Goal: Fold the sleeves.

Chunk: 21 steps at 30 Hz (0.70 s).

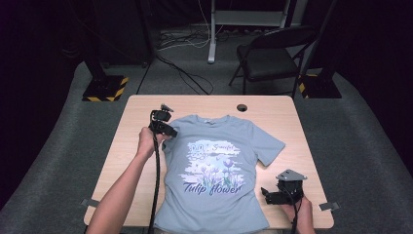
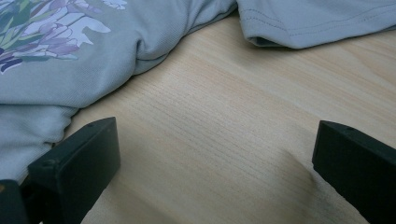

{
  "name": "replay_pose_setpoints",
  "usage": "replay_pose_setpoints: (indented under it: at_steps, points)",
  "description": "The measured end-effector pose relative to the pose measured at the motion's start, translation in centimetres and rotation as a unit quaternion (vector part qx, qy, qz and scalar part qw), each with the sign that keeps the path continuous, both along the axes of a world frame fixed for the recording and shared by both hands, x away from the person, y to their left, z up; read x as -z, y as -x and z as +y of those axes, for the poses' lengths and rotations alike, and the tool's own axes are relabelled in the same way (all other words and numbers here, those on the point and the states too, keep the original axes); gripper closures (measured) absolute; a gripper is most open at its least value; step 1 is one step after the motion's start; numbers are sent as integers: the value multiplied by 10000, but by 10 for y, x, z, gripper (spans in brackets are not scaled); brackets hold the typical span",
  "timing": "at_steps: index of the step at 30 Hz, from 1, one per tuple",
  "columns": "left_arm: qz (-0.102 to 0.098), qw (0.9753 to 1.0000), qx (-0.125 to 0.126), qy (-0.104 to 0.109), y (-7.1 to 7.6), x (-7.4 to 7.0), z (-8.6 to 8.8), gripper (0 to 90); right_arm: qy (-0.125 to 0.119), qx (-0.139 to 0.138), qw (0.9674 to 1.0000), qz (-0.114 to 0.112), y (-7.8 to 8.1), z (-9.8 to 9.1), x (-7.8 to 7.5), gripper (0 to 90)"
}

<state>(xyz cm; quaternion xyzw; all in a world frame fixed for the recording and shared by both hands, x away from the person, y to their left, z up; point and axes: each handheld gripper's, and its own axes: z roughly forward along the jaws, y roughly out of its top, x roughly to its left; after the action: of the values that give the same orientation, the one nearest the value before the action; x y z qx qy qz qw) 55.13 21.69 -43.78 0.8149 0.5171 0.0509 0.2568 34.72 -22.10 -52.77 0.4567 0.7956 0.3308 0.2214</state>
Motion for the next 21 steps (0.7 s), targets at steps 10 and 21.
replay_pose_setpoints:
  at_steps: [10,21]
  points:
    - [99,9996,231,82,-6,2,-24,844,-4,-1,10000,0,0,0,0,1]
    - [143,9990,387,191,-8,7,-44,843,-11,-16,10000,10,0,0,0,1]
